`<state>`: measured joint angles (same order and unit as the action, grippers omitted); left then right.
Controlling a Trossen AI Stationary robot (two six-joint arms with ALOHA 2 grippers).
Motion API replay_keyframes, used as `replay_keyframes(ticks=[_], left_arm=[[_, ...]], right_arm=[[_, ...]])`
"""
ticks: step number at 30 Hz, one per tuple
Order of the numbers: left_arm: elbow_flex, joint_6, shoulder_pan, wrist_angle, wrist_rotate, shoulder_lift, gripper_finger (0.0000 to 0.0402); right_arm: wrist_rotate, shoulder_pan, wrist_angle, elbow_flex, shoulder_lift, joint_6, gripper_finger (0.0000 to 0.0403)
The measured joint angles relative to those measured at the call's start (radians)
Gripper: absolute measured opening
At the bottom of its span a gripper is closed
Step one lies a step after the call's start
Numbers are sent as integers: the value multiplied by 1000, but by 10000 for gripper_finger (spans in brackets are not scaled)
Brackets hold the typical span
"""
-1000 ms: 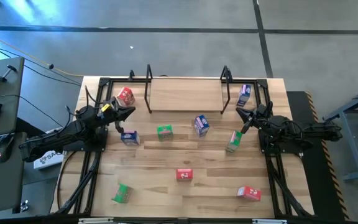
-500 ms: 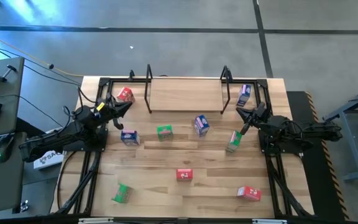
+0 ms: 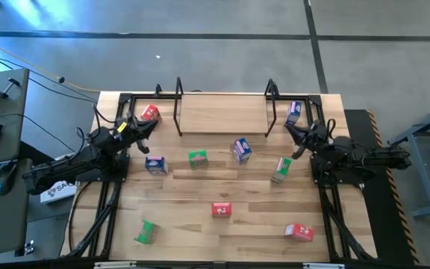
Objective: Stack cereal on shelf
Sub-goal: Put the bottom right blue cereal box on the shelf
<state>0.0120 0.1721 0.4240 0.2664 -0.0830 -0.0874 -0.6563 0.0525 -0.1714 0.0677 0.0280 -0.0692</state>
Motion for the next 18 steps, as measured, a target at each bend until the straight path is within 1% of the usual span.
replay_keyframes(ticks=[5, 7, 9, 13, 18], left_arm=[[0, 37, 0, -18, -6, -34, 5], [0, 43, 0, -19, -8, -55, 5], [0, 43, 0, -19, -8, -76, 5], [0, 36, 0, -18, -8, -118, 5], [0, -12, 0, -18, -9, -159, 5]], right_arm=[[38, 0, -83, 0, 0, -12, 1], [32, 0, -88, 0, 0, 4, 6], [2, 0, -81, 5, 4, 18, 17], [-2, 0, -81, 43, 52, 1, 61], [2, 0, -53, 115, 196, -45, 140]])
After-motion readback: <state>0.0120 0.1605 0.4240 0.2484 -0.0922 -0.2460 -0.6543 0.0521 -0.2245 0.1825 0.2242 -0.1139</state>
